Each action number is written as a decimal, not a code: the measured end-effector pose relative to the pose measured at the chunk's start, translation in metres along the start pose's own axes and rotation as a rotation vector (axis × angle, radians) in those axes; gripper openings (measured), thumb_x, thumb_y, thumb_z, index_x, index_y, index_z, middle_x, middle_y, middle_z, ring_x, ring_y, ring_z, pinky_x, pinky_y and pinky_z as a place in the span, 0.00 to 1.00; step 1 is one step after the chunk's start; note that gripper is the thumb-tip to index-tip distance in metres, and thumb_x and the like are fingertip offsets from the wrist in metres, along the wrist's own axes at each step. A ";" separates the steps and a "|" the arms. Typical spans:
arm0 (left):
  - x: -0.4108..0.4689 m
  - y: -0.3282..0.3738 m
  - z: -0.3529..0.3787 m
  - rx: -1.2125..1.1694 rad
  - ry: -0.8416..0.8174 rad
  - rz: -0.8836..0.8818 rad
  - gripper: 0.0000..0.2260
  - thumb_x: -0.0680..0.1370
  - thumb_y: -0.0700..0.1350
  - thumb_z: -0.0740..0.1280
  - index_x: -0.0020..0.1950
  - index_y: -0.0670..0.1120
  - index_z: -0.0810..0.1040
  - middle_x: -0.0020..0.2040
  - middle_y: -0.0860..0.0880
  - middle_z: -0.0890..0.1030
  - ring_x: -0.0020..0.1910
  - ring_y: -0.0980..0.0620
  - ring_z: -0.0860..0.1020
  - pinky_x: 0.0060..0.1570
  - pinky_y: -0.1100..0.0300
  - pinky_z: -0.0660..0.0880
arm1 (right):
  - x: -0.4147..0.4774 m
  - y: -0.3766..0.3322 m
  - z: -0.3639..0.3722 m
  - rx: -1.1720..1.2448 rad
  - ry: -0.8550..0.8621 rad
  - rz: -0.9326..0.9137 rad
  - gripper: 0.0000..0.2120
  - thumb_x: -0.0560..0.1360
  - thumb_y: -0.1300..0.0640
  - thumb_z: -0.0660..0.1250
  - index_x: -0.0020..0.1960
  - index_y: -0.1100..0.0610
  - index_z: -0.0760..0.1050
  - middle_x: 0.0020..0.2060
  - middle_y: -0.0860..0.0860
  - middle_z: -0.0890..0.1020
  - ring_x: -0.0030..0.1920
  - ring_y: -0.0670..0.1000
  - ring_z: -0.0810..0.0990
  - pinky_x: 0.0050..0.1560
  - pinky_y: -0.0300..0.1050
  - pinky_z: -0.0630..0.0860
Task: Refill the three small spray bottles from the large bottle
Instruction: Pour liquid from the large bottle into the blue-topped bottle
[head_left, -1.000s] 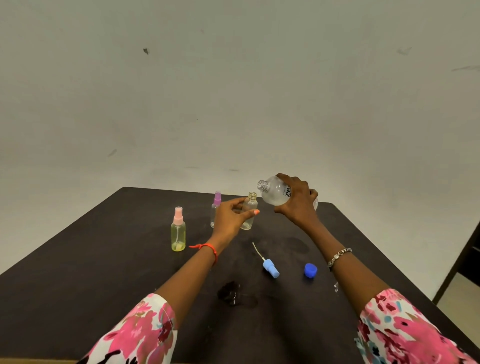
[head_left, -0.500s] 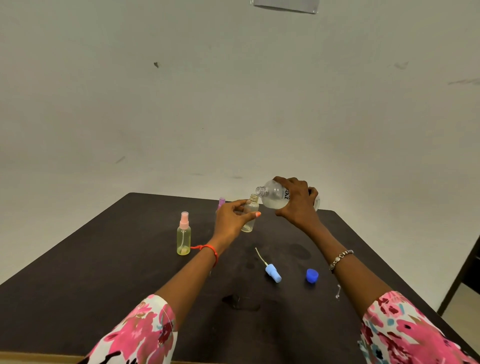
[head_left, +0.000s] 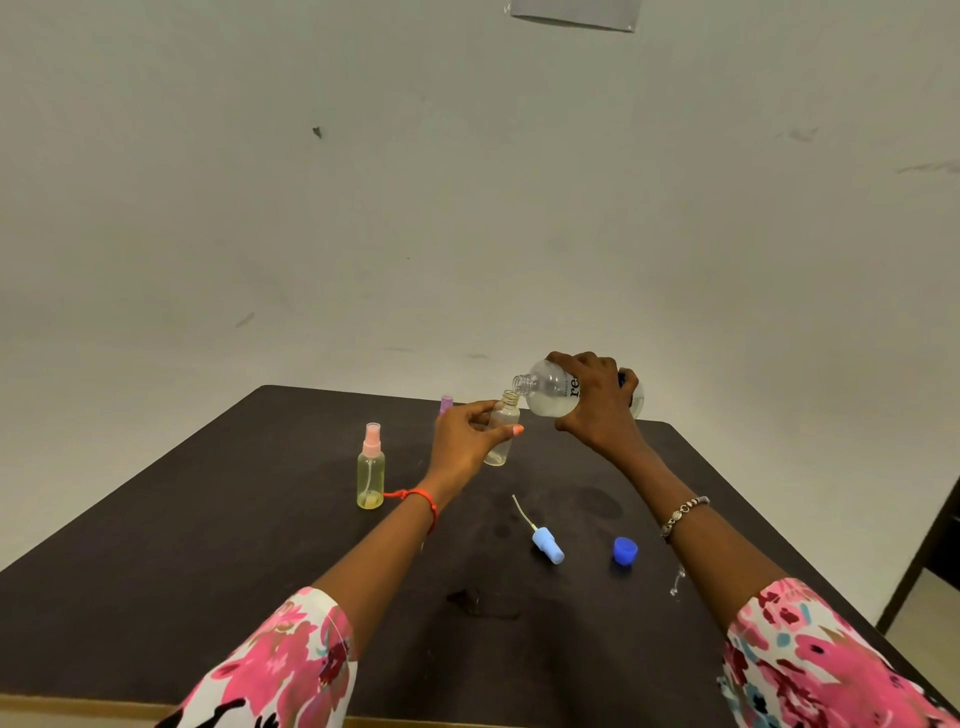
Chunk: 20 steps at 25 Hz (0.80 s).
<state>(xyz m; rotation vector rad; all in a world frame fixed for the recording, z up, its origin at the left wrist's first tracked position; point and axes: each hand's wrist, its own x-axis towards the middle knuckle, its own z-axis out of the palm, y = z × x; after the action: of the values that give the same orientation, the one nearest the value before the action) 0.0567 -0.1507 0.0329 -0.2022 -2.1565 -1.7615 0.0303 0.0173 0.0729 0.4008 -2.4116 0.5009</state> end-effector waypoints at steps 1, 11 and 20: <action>0.000 0.000 0.000 0.000 0.001 0.001 0.23 0.68 0.43 0.74 0.62 0.41 0.76 0.55 0.41 0.81 0.51 0.51 0.78 0.50 0.62 0.73 | 0.000 0.000 0.000 -0.004 -0.003 0.000 0.34 0.61 0.60 0.75 0.65 0.50 0.69 0.58 0.55 0.74 0.62 0.57 0.67 0.64 0.56 0.54; -0.005 0.002 0.000 0.011 -0.002 0.013 0.22 0.69 0.42 0.74 0.62 0.40 0.76 0.55 0.41 0.81 0.48 0.54 0.76 0.43 0.71 0.71 | -0.003 -0.001 -0.003 -0.017 -0.015 -0.012 0.35 0.62 0.61 0.74 0.66 0.51 0.68 0.59 0.56 0.74 0.63 0.57 0.66 0.65 0.55 0.53; -0.002 -0.001 0.001 0.002 0.003 -0.001 0.24 0.68 0.44 0.75 0.62 0.41 0.76 0.54 0.42 0.81 0.50 0.52 0.78 0.52 0.62 0.74 | -0.003 -0.001 -0.005 -0.022 -0.016 -0.015 0.34 0.62 0.61 0.74 0.66 0.51 0.68 0.58 0.55 0.74 0.63 0.57 0.66 0.64 0.55 0.54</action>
<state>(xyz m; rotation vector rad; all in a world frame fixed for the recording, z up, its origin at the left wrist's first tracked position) 0.0584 -0.1493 0.0308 -0.1977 -2.1561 -1.7589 0.0358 0.0189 0.0749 0.4149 -2.4259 0.4654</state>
